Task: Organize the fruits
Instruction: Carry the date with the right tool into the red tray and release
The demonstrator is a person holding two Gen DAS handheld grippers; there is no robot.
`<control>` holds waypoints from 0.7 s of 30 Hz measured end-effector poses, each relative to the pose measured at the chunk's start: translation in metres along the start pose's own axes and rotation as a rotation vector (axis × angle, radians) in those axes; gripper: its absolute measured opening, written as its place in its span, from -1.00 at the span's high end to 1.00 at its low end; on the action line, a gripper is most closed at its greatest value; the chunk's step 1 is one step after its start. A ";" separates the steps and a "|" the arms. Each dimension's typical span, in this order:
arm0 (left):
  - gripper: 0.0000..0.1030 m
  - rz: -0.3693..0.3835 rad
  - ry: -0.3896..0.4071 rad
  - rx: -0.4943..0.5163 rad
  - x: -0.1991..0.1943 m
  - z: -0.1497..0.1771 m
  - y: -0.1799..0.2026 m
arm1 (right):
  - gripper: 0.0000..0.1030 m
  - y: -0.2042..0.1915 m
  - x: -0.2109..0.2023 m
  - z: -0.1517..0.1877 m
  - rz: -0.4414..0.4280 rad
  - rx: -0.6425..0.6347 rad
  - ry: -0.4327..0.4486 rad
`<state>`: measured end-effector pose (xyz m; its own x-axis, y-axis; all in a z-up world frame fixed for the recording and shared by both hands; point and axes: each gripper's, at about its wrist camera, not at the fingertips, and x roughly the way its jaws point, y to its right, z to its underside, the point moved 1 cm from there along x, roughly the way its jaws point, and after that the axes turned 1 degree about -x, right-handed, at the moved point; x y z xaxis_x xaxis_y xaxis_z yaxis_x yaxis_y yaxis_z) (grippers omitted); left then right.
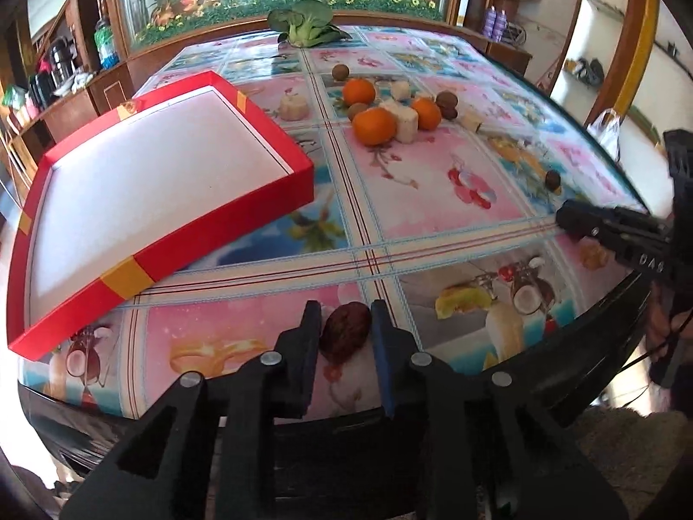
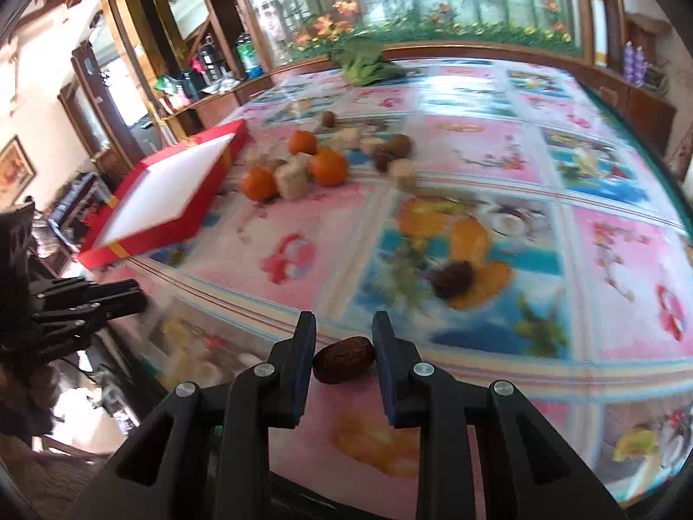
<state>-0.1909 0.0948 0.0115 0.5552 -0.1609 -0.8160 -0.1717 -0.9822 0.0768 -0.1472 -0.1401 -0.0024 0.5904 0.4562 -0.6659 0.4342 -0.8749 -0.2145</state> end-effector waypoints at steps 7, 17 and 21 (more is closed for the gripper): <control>0.52 -0.045 0.123 -0.041 -0.034 -0.023 -0.025 | 0.50 -0.065 0.033 -0.054 -0.134 -0.109 0.014; 0.52 -0.258 0.170 -0.193 -0.027 -0.062 -0.101 | 0.51 -0.161 0.121 -0.123 -0.280 -0.175 -0.042; 0.51 -0.306 0.106 -0.270 -0.011 -0.053 -0.127 | 0.51 -0.174 0.152 -0.113 -0.285 -0.176 -0.163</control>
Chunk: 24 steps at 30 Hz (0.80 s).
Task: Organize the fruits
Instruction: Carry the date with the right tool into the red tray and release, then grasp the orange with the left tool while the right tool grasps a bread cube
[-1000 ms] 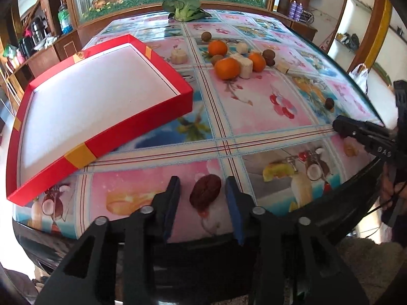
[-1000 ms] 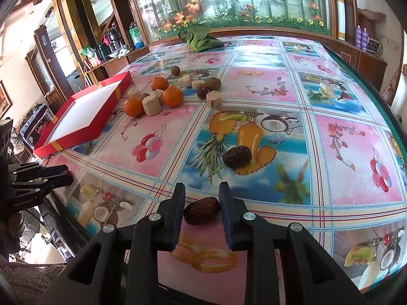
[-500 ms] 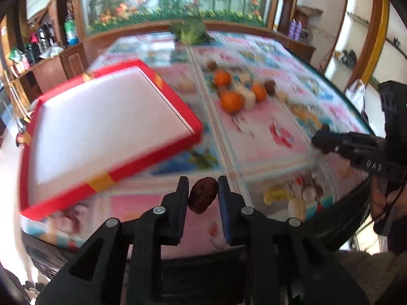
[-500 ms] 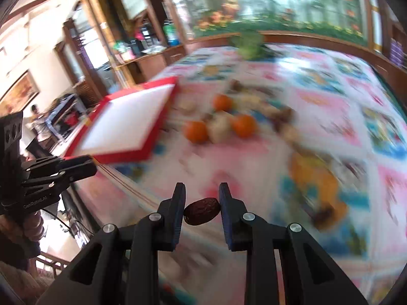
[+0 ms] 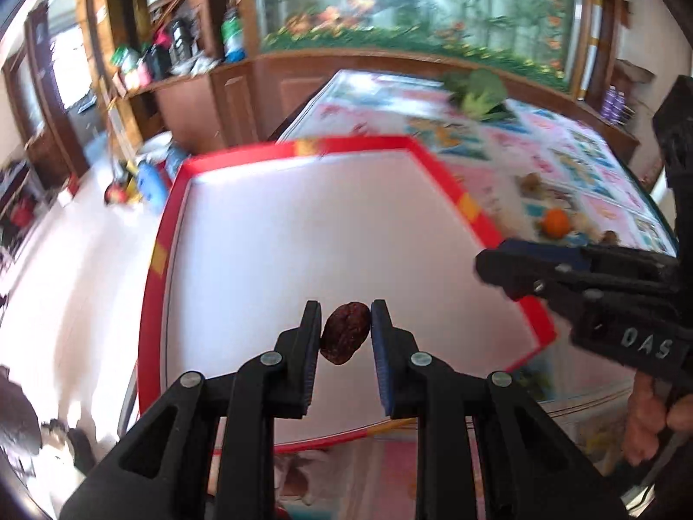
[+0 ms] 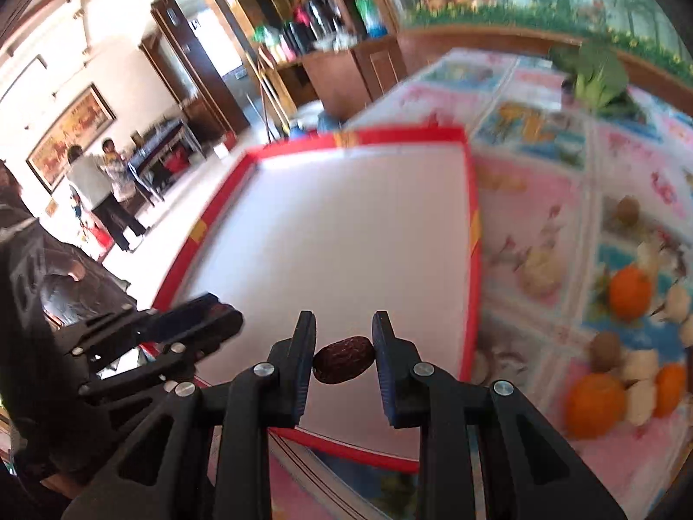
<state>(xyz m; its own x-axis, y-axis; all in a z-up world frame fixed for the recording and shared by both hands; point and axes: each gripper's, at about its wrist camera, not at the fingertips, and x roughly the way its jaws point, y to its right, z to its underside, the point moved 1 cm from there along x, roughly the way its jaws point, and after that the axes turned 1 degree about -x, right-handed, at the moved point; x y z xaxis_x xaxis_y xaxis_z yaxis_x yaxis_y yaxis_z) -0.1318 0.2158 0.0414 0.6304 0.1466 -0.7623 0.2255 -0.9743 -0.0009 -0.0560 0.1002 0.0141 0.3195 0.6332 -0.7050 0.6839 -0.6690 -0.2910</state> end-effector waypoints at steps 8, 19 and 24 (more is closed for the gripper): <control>0.50 -0.072 -0.058 -0.075 0.015 0.016 -0.023 | 0.46 0.007 0.007 0.012 -0.035 0.081 -0.143; 0.03 -0.164 0.069 -0.102 -0.031 0.029 -0.036 | 0.04 -0.028 0.001 0.030 -0.101 0.057 -0.168; -0.01 -0.177 0.114 -0.125 -0.053 0.033 -0.043 | 0.03 -0.038 0.005 0.033 -0.157 0.049 -0.184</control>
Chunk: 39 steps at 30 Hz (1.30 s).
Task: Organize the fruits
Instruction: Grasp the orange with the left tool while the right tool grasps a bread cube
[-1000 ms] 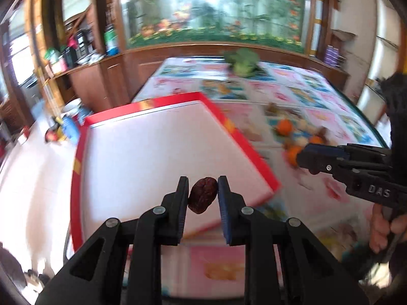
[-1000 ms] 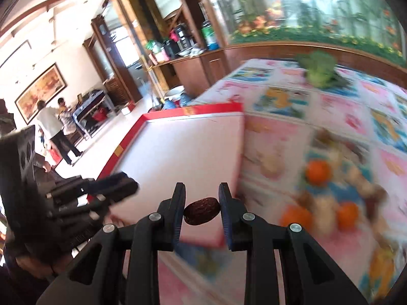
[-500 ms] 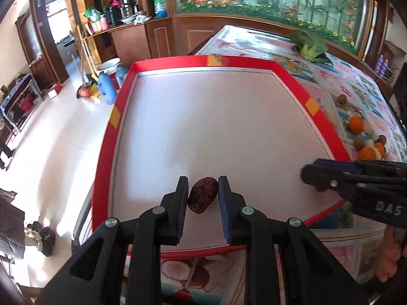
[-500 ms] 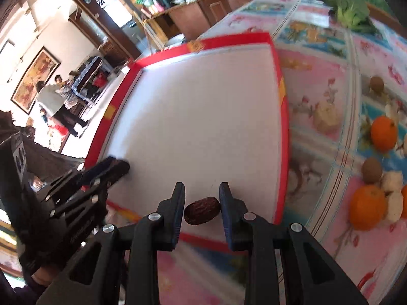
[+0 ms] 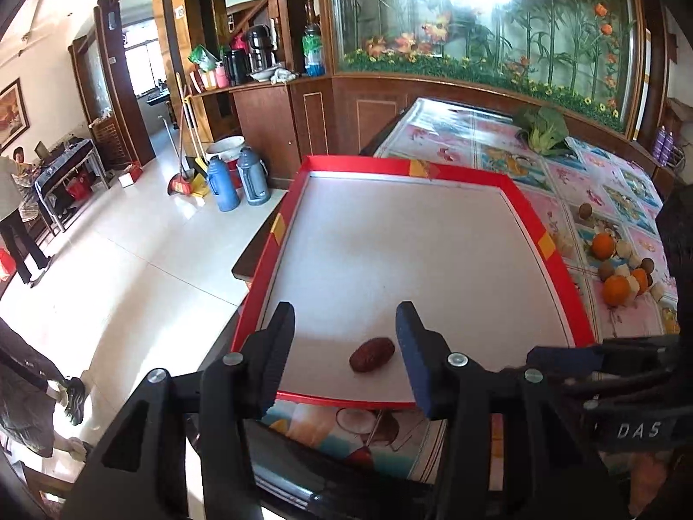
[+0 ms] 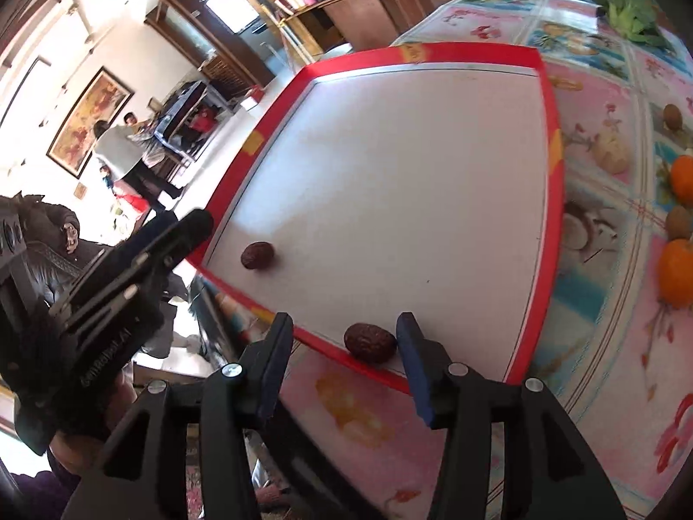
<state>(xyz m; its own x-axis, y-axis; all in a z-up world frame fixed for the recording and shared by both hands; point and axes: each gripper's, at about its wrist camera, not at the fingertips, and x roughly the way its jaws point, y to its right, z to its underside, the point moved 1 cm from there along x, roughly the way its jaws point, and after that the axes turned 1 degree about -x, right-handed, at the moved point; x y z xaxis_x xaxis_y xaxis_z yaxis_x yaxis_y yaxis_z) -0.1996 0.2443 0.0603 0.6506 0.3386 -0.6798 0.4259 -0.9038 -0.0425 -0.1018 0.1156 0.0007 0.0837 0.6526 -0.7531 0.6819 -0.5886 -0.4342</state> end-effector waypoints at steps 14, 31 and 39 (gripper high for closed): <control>-0.40 0.089 0.057 0.057 -0.032 -0.007 0.037 | -0.19 0.066 -0.139 0.008 0.065 0.042 0.405; -0.51 0.437 -0.073 0.359 -0.040 0.024 0.197 | -0.19 0.188 -0.207 0.117 0.482 0.223 0.432; -0.51 0.414 -0.158 0.374 -0.021 0.038 0.212 | -0.19 0.189 -0.208 0.132 0.467 0.181 0.417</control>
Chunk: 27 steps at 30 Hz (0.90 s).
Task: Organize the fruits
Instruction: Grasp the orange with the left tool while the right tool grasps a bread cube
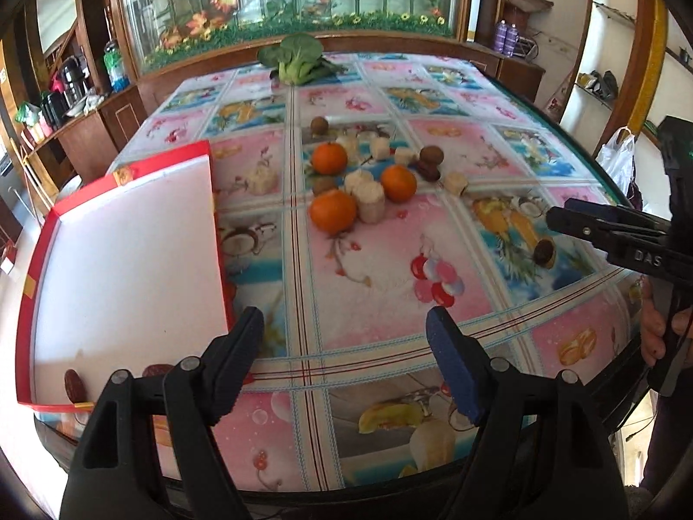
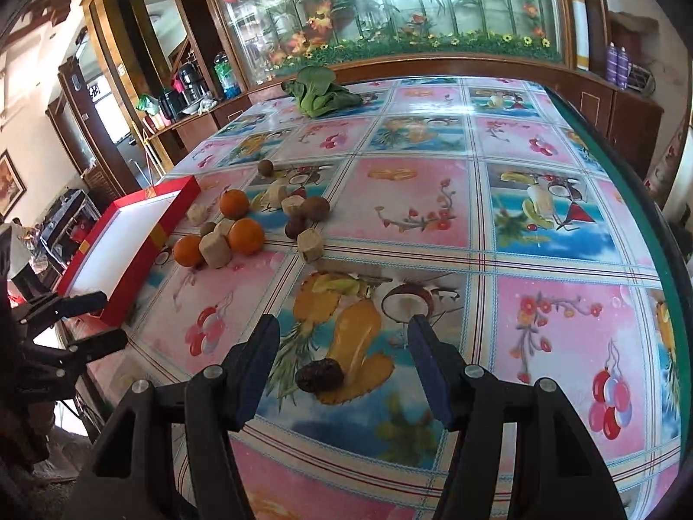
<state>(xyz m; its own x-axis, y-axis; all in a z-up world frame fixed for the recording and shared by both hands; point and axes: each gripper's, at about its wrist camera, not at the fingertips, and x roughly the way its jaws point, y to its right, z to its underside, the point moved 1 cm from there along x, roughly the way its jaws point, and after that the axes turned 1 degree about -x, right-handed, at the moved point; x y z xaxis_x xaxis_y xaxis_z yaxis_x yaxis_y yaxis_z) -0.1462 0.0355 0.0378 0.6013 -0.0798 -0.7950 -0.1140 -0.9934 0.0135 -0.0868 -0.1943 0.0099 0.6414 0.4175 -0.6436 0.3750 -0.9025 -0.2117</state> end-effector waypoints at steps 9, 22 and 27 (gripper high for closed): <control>-0.51 -0.015 -0.018 0.005 0.016 -0.018 -0.007 | -0.19 -0.009 0.026 -0.026 -0.070 0.036 -0.030; -0.51 -0.051 -0.085 -0.077 0.062 -0.050 -0.027 | 0.15 -0.037 0.080 -0.039 0.057 -0.030 -0.089; -0.51 -0.058 -0.091 -0.055 0.077 -0.059 -0.021 | 0.34 -0.034 0.080 -0.040 0.062 -0.026 -0.067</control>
<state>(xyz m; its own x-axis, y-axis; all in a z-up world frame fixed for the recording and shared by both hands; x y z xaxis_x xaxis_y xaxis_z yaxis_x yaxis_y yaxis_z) -0.0510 0.0454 0.0116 0.5314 -0.0170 -0.8469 -0.0364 -0.9993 -0.0028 -0.0215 -0.1256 -0.0051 0.6185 0.3518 -0.7026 0.3535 -0.9231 -0.1510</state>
